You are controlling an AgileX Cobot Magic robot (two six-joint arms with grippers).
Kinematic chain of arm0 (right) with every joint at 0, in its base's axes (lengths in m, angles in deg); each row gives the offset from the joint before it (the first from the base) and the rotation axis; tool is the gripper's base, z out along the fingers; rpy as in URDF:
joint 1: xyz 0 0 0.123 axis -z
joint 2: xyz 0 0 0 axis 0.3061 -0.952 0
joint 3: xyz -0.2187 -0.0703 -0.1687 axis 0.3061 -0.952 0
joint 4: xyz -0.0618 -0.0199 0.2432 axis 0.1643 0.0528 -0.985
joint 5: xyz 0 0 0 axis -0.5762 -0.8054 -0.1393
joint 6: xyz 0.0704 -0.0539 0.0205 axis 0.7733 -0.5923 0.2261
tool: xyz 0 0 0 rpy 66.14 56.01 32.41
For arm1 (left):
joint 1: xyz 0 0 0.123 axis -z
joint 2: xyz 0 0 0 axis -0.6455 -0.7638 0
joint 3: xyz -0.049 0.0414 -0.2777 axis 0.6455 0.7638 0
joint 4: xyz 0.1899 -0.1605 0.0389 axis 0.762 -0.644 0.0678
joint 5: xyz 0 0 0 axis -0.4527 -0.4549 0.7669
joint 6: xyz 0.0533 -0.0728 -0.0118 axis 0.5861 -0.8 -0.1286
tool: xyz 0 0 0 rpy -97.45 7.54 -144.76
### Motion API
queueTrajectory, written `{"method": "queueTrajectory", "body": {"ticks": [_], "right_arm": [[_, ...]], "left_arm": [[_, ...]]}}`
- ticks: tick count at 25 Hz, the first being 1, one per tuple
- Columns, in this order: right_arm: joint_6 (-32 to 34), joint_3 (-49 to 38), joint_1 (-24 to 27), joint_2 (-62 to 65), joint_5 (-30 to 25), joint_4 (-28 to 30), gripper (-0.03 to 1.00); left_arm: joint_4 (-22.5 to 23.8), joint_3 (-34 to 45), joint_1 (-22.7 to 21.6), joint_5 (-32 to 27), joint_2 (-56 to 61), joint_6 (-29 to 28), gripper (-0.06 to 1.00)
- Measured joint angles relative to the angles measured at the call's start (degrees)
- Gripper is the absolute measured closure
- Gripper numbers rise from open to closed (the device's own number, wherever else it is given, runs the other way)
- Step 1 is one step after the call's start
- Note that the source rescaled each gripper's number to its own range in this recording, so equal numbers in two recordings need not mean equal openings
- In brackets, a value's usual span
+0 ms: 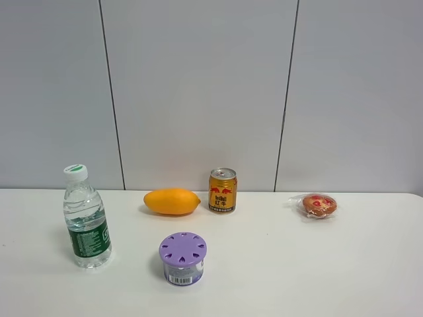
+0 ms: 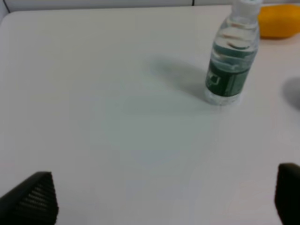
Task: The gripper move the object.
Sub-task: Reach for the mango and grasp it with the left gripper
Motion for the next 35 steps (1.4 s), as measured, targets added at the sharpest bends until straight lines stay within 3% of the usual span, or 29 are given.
{"method": "queueTrajectory", "body": {"ticks": [7, 12, 16, 19, 25, 28, 35], "right_arm": [[0.0, 0.0, 0.0, 0.0, 0.0, 0.0, -0.03], [0.0, 0.0, 0.0, 0.0, 0.0, 0.0, -0.03], [0.0, 0.0, 0.0, 0.0, 0.0, 0.0, -0.03], [0.0, 0.0, 0.0, 0.0, 0.0, 0.0, -0.03], [0.0, 0.0, 0.0, 0.0, 0.0, 0.0, -0.03], [0.0, 0.0, 0.0, 0.0, 0.0, 0.0, -0.03], [0.0, 0.0, 0.0, 0.0, 0.0, 0.0, -0.03]], "left_arm": [[-11.3, -20.2, 0.0, 6.9, -19.3, 14.9, -0.06], [-29.2, -31.0, 0.0, 13.1, -34.0, 31.4, -0.06], [-44.6, -38.4, 0.0, 12.5, -46.3, 49.0, -0.06], [-50.8, -44.5, 0.0, 10.5, -55.0, 57.3, -0.06], [-51.8, -56.9, 0.0, 7.7, -69.9, 62.6, -0.06], [-49.3, -62.0, 1.3, 7.6, -74.8, 64.7, -0.06], [-31.8, -70.1, 13.9, 9.2, -82.7, 63.8, -0.06]]}}
